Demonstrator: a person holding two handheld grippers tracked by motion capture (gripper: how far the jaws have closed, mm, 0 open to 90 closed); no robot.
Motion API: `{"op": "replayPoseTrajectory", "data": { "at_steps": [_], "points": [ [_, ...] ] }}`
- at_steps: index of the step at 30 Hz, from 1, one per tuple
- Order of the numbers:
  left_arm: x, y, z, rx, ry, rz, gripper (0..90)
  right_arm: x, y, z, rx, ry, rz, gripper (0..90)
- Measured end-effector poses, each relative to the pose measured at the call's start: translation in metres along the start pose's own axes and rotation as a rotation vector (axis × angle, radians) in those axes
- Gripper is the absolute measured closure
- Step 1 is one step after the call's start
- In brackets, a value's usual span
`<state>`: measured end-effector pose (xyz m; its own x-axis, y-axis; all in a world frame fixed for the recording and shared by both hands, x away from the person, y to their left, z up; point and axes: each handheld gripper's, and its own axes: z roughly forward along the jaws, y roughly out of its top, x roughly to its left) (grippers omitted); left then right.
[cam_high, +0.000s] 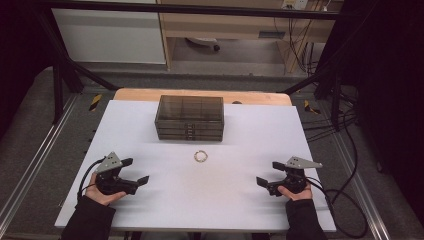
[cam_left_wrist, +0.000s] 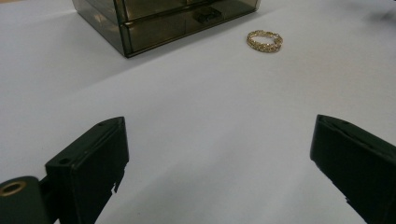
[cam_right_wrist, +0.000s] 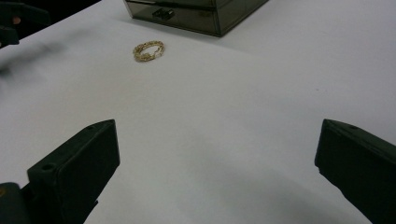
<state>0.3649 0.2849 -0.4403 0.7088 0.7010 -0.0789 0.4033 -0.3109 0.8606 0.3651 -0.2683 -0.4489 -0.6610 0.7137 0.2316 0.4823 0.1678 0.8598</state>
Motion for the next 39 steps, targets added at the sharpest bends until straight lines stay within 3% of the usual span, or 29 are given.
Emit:
{"op": "replayPoseTrajectory", "data": {
  "at_steps": [23,39],
  "points": [
    [-0.003,0.005,0.001,0.006,0.002,0.023,4.3,0.000,0.000,-0.001,0.005,-0.007,-0.003,0.5],
    [-0.009,0.011,0.005,0.023,0.014,0.078,4.3,0.000,0.000,-0.001,0.005,-0.014,-0.006,0.5]
  ]
}}
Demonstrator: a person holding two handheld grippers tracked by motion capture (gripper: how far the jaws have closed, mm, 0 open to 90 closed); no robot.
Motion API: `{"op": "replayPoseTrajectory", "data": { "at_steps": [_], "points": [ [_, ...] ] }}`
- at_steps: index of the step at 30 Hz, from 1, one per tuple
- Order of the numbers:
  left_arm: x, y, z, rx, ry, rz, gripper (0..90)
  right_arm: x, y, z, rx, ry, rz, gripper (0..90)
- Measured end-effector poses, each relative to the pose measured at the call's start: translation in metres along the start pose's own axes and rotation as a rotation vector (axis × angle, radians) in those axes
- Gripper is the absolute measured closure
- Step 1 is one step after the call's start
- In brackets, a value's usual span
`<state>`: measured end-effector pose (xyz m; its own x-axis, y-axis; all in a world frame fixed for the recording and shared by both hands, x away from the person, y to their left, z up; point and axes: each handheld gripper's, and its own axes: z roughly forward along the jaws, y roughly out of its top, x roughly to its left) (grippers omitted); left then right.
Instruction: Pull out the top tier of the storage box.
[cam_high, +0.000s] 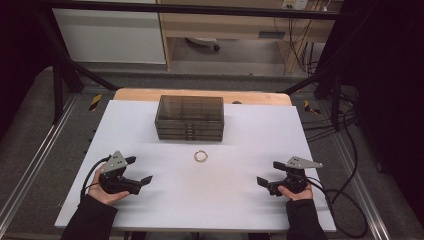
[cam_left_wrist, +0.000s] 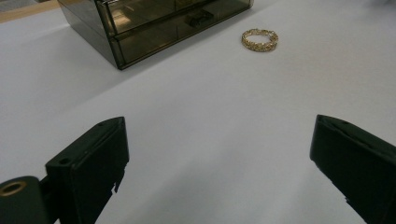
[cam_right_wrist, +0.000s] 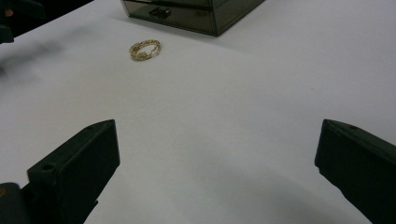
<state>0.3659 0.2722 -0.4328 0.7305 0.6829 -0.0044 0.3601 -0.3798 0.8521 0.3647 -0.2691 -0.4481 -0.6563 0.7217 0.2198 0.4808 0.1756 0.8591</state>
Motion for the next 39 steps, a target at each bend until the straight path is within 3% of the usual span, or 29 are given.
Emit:
{"op": "replayPoseTrajectory", "data": {
  "at_steps": [24,39],
  "points": [
    [-0.010,0.017,0.006,0.030,0.023,0.109,4.3,0.000,0.000,0.002,0.012,-0.004,-0.003,0.5],
    [-0.017,0.031,0.013,0.075,0.079,0.255,4.3,0.000,-0.001,0.002,0.016,-0.005,-0.004,0.5]
  ]
}}
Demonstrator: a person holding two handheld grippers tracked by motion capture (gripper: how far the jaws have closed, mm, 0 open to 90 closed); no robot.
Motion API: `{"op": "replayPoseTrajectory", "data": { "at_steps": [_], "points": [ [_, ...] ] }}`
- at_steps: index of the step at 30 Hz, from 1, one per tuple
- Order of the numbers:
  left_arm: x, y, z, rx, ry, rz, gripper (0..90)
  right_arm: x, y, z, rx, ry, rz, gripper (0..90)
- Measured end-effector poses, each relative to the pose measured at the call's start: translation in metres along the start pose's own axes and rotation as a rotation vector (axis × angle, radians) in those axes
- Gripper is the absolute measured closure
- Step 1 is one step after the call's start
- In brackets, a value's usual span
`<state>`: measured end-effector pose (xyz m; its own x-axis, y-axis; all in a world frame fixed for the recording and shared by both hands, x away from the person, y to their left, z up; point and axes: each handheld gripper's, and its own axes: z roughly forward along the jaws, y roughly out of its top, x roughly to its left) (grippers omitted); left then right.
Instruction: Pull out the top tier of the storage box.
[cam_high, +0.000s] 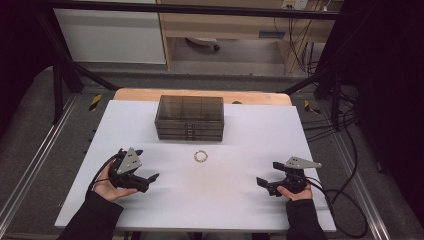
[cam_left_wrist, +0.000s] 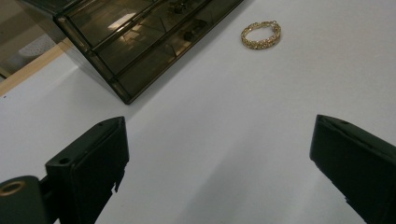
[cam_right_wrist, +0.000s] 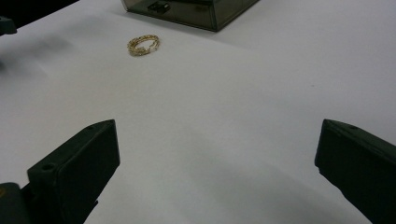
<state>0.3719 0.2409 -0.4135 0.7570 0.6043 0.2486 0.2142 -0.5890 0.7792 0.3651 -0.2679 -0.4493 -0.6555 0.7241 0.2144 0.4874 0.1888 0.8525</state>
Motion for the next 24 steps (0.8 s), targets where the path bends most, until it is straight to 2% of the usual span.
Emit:
{"op": "replayPoseTrajectory", "data": {
  "at_steps": [1,5,6,8,17,18,19,21,24],
  "points": [
    [0.000,0.000,0.000,0.000,0.000,0.000,4.3,0.000,0.000,0.000,0.000,0.000,0.000,0.5],
    [-0.002,0.006,0.004,0.009,0.026,0.054,4.3,0.000,0.000,0.001,0.005,-0.001,-0.007,0.5],
    [-0.002,0.006,0.004,0.009,0.026,0.054,4.3,0.000,0.000,0.001,0.005,-0.001,-0.007,0.5],
    [-0.004,0.009,0.008,0.014,0.039,0.088,4.3,0.000,0.000,0.001,0.006,-0.001,-0.007,0.5],
    [-0.007,0.017,0.016,0.034,0.067,0.157,4.3,0.000,0.000,0.001,0.006,-0.002,-0.008,0.5],
    [-0.009,0.019,0.018,0.037,0.074,0.177,4.2,0.000,0.000,0.001,0.006,-0.001,-0.008,0.5],
    [-0.009,0.019,0.018,0.037,0.074,0.177,4.3,0.000,0.000,0.001,0.006,-0.001,-0.008,0.5],
    [-0.011,0.022,0.022,0.047,0.086,0.204,4.3,0.000,0.000,0.001,0.006,-0.002,-0.008,0.5],
    [-0.012,0.024,0.024,0.051,0.093,0.220,4.3,0.000,0.000,0.001,0.006,-0.002,-0.008,0.5]
  ]
}}
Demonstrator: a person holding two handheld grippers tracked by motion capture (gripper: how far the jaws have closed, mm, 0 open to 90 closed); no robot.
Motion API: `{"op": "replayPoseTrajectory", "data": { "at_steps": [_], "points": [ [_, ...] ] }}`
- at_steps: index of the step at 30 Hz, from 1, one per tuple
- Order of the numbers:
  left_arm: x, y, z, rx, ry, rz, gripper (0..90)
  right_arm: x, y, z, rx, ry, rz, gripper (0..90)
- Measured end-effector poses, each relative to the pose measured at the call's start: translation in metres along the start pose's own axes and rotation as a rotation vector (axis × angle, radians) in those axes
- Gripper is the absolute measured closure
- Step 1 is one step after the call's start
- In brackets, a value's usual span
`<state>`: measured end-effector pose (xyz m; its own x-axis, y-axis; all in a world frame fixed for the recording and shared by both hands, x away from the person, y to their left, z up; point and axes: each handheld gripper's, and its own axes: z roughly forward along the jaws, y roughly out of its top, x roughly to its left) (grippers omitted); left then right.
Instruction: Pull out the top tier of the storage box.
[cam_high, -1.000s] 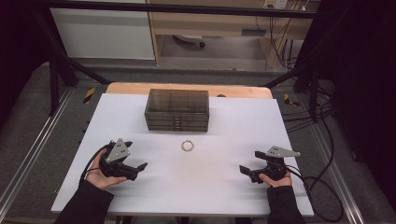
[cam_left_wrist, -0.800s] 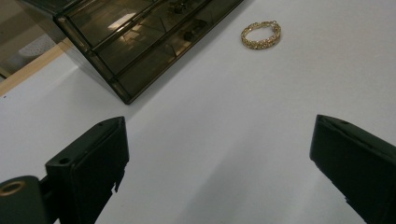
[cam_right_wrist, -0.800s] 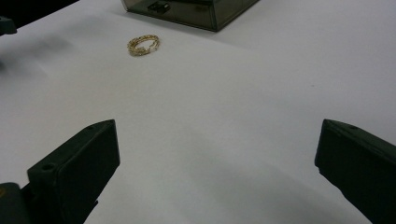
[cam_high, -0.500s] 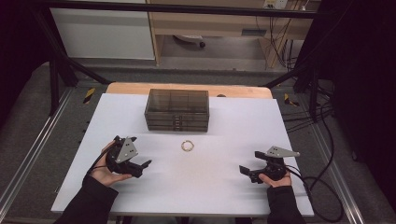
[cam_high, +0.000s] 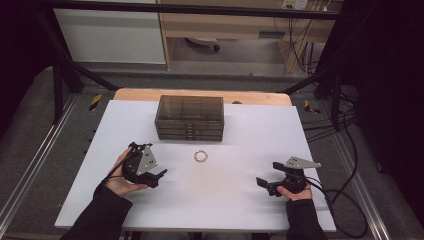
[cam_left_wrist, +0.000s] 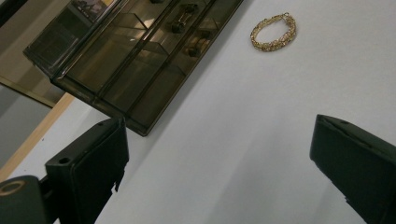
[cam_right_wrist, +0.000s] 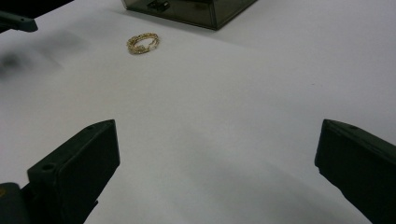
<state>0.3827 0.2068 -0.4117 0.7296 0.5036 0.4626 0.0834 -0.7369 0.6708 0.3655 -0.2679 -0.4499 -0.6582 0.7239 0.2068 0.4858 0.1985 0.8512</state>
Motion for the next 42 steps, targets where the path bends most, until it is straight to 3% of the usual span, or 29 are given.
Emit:
{"op": "replayPoseTrajectory", "data": {
  "at_steps": [14,26,42],
  "points": [
    [-0.003,0.016,0.014,0.008,0.066,0.130,5.5,0.000,0.000,0.000,0.001,-0.001,-0.002,0.5],
    [-0.005,0.024,0.026,0.016,0.116,0.212,7.6,0.000,0.000,0.001,0.004,-0.002,-0.001,0.5],
    [-0.010,0.036,0.038,0.009,0.149,0.341,11.9,0.000,0.000,0.001,0.009,-0.006,-0.003,0.5]
  ]
}}
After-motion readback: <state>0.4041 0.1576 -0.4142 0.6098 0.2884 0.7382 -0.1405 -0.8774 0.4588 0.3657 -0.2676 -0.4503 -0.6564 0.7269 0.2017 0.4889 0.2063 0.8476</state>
